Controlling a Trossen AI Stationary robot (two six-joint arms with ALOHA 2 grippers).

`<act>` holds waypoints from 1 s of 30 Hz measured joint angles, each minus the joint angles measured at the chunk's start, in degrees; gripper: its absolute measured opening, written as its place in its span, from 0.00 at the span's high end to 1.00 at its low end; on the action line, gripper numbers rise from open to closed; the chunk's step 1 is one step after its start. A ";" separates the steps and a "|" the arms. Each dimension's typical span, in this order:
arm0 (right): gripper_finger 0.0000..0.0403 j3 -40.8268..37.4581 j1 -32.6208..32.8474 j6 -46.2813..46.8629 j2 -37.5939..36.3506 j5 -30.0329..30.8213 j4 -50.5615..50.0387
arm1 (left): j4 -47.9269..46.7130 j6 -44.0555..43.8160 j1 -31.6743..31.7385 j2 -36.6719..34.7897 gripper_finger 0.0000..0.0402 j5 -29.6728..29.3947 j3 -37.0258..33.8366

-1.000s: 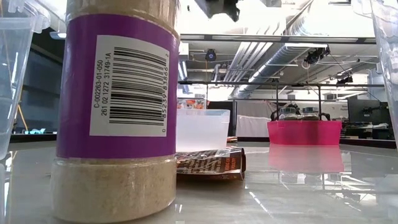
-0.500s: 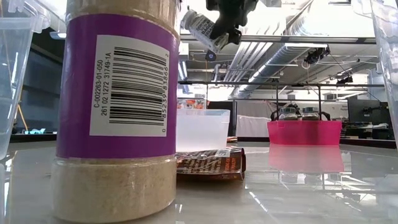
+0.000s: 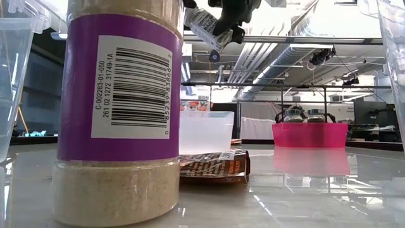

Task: Sort spices by type
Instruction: Put the white seasoning bottle into the orange bin

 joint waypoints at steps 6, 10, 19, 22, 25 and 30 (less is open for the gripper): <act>0.51 0.00 -0.04 0.02 0.00 -1.54 0.27 | 0.23 1.20 -1.19 0.00 0.19 -3.02 0.00; 0.51 0.02 0.00 0.08 0.00 -2.98 0.99 | 1.99 1.40 -2.21 0.01 0.24 -3.13 0.00; 0.51 0.04 0.13 0.90 1.05 -4.32 1.97 | 2.92 0.82 -2.56 3.19 0.26 -3.23 0.00; 0.51 0.04 0.11 0.90 1.05 -4.42 1.82 | 3.31 -0.42 -2.56 3.48 0.29 -3.20 0.00; 0.51 0.04 0.11 0.55 1.07 -4.44 1.76 | 2.83 -0.62 -2.48 3.29 0.33 -3.19 0.00; 0.51 0.04 0.11 0.61 1.07 -4.04 2.14 | 2.45 -1.95 -2.34 3.17 0.39 -3.11 0.00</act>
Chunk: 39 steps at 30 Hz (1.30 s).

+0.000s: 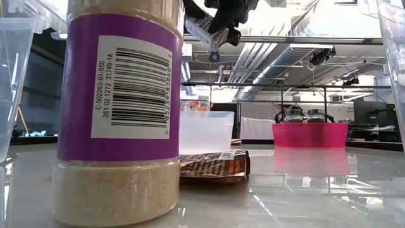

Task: Sort spices by type
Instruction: Put the white seasoning bottle into the orange bin

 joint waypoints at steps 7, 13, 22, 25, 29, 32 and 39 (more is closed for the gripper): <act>0.51 0.00 0.00 -0.18 0.00 0.90 1.09 | -3.00 -0.04 0.00 0.00 0.45 0.14 0.00; 0.51 0.00 0.00 -0.59 0.00 0.98 0.96 | -1.30 -0.30 0.00 0.00 0.52 0.14 -0.02; 0.51 0.00 0.02 0.86 0.00 1.07 1.28 | -2.43 -0.26 0.03 -0.02 0.59 0.12 -0.02; 0.35 0.02 0.00 0.63 -0.28 1.40 2.59 | -3.32 0.00 0.42 -0.02 0.59 0.32 -0.02; 0.10 0.11 -0.50 0.87 -1.48 3.52 2.38 | -9.66 0.32 1.83 -0.27 0.59 -2.53 1.12; 0.03 0.11 -1.15 0.71 -3.09 6.20 2.13 | -21.00 4.48 4.21 -1.12 0.59 -8.42 4.77; 0.03 0.13 -3.78 1.82 -6.10 9.99 2.09 | -30.55 4.62 13.45 -3.80 0.59 -23.32 9.55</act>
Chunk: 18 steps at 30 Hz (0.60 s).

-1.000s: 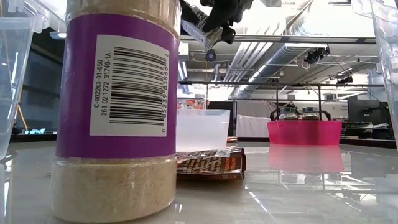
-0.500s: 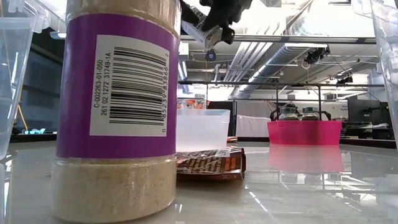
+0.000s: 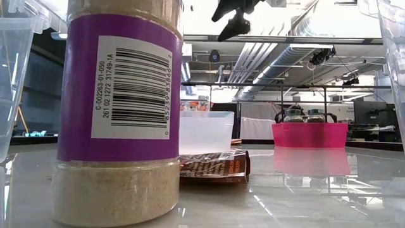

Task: Sort spices by type
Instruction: Put the white seasoning bottle into the orange bin

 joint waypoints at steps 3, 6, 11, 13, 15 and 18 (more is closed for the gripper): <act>0.02 0.00 -0.93 0.58 -0.14 0.02 -0.77 | -2.11 -6.76 6.39 1.38 0.59 -1.72 0.00; 0.02 0.00 -1.03 0.58 0.08 0.00 -1.78 | -7.80 -14.88 12.97 4.74 0.59 -1.77 -0.10; 0.02 -0.09 -0.98 0.31 0.20 -0.02 -2.79 | -10.84 -22.04 20.17 8.55 0.59 -1.49 -0.10; 0.02 -0.09 -1.00 0.34 0.22 -0.02 -2.78 | -9.97 -23.56 21.38 9.42 0.59 -0.62 -0.10; 0.02 -0.09 -1.00 0.28 0.22 0.00 -2.75 | -9.56 -25.13 22.52 10.43 0.59 -0.14 -0.04; 0.02 -0.09 -1.00 0.21 0.27 0.00 -2.41 | -12.20 -27.54 24.19 13.03 0.59 -0.02 -0.02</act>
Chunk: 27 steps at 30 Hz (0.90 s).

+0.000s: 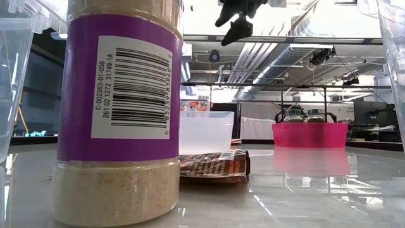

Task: Sort spices by type
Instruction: Put the white seasoning bottle into the orange bin

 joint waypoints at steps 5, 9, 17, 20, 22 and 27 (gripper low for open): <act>0.02 0.00 0.00 0.37 0.11 0.00 -0.10 | -1.57 -3.48 0.98 2.15 0.59 -1.20 -0.04; 0.02 0.00 0.15 0.46 0.13 0.00 -0.12 | 0.07 -4.29 1.00 2.59 0.59 0.19 -0.04; 0.02 0.00 0.17 0.67 0.13 0.02 -0.10 | 1.25 -7.94 0.34 0.52 0.59 0.59 -8.59; 0.02 0.00 0.17 1.65 0.13 0.06 -0.08 | 7.20 -8.76 0.09 -2.39 0.59 0.75 -12.93; 0.02 0.00 0.17 1.58 0.13 0.04 0.24 | 10.43 -10.03 0.19 -4.26 0.59 1.44 -13.91; 0.02 0.00 0.17 1.88 0.13 0.07 2.03 | 11.64 -10.28 1.45 -4.71 0.59 3.47 -14.00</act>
